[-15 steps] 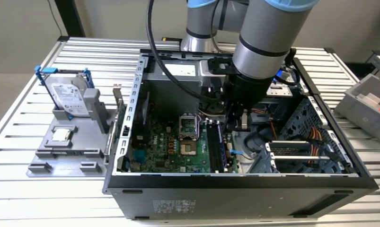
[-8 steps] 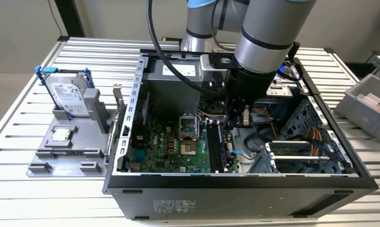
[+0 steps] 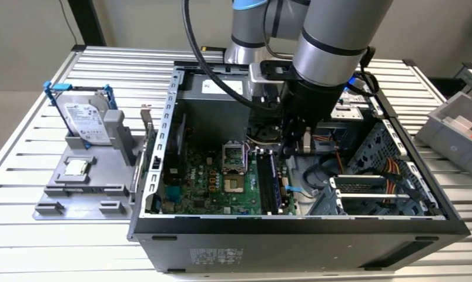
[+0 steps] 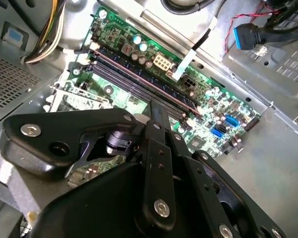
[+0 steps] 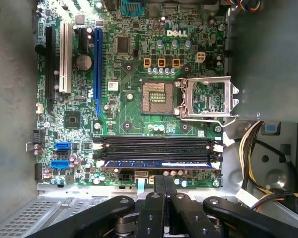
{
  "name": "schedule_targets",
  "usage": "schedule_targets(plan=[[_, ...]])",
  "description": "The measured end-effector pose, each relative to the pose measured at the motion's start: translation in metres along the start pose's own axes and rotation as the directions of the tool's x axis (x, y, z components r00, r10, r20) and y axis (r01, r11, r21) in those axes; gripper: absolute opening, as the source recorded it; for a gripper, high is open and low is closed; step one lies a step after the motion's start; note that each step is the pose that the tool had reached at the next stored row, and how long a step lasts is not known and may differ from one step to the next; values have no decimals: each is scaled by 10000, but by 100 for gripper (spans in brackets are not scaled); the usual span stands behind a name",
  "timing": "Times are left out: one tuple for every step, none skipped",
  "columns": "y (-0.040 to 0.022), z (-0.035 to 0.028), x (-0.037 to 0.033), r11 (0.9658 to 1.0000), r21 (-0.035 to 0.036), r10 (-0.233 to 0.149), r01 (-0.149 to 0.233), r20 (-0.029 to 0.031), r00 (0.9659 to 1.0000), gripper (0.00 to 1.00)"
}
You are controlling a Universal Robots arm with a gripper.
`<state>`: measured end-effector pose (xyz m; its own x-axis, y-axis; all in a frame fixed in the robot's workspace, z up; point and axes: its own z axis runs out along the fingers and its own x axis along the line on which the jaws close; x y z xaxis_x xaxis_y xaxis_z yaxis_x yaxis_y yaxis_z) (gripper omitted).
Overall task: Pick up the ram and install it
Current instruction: 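Press down the ram until it locks into place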
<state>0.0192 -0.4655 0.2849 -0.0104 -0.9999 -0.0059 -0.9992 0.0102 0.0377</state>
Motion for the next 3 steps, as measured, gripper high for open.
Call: schedule_targets(plan=[[0, -1, 0, 10000, -2, 1, -1, -2, 10000, 0], [0, -1, 0, 10000, -2, 1, -1, -1, 10000, 0], [0, -1, 0, 10000, -4, 1, -1, -1, 10000, 0]])
